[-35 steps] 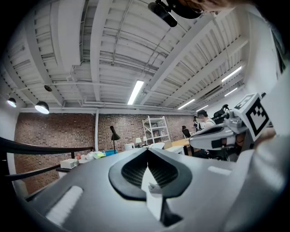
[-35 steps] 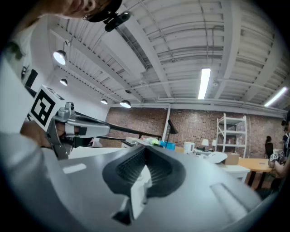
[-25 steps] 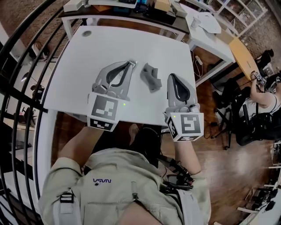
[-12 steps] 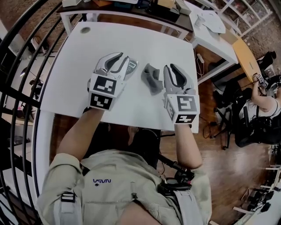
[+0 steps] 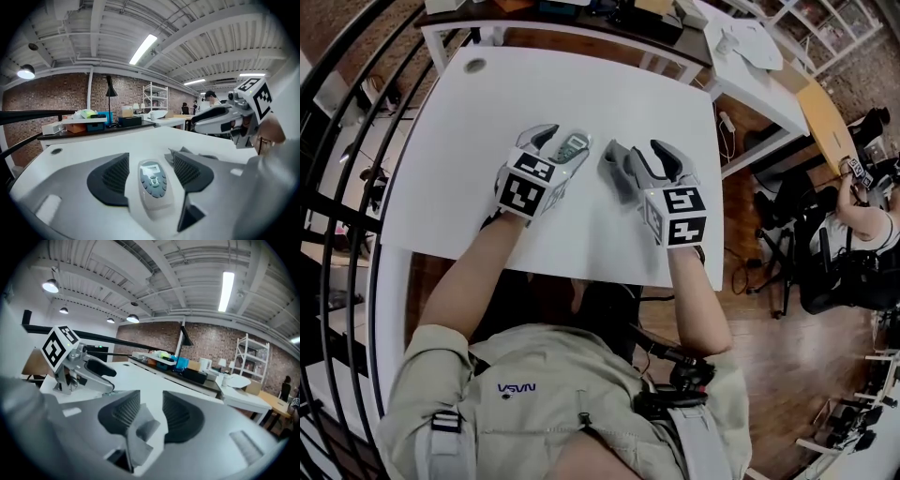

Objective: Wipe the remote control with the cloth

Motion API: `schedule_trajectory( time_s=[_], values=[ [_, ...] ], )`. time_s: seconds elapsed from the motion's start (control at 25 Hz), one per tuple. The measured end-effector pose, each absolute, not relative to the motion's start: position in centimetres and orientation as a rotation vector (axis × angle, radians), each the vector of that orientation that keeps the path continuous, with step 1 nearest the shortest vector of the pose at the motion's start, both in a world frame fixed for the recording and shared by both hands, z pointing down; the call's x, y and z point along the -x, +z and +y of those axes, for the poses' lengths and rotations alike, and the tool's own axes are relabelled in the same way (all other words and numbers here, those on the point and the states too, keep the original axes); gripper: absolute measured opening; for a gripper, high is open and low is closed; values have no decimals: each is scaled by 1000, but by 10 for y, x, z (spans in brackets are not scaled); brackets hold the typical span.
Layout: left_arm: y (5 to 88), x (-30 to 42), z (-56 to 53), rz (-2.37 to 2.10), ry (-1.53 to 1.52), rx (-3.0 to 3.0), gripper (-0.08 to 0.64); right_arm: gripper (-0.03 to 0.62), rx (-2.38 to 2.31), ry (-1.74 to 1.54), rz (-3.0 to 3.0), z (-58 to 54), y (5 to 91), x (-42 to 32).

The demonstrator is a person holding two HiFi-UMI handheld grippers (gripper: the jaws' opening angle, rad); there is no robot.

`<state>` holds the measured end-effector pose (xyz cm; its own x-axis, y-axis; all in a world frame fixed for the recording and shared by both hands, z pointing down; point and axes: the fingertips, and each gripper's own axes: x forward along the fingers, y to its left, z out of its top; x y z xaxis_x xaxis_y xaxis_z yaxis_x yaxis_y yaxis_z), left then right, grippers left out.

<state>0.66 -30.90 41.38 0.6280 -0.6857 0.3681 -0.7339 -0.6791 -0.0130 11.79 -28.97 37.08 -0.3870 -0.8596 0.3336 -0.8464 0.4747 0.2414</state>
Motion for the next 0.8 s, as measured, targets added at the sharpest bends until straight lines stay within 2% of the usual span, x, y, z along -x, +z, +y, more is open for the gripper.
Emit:
schedule_trajectory(
  time_s=[0.36, 0.68, 0.8],
  values=[
    [459, -10, -310, -1081, 670, -2626, 315, 198, -1351, 69, -2280, -297, 402, -117],
    [466, -12, -314, -1087, 735, -2611, 316, 219, -1264, 148, -2238, -296, 427, -114],
    [467, -10, -316, -1102, 761, -2607, 270, 219, -1244, 164, -2223, -293, 433, -114]
  ],
)
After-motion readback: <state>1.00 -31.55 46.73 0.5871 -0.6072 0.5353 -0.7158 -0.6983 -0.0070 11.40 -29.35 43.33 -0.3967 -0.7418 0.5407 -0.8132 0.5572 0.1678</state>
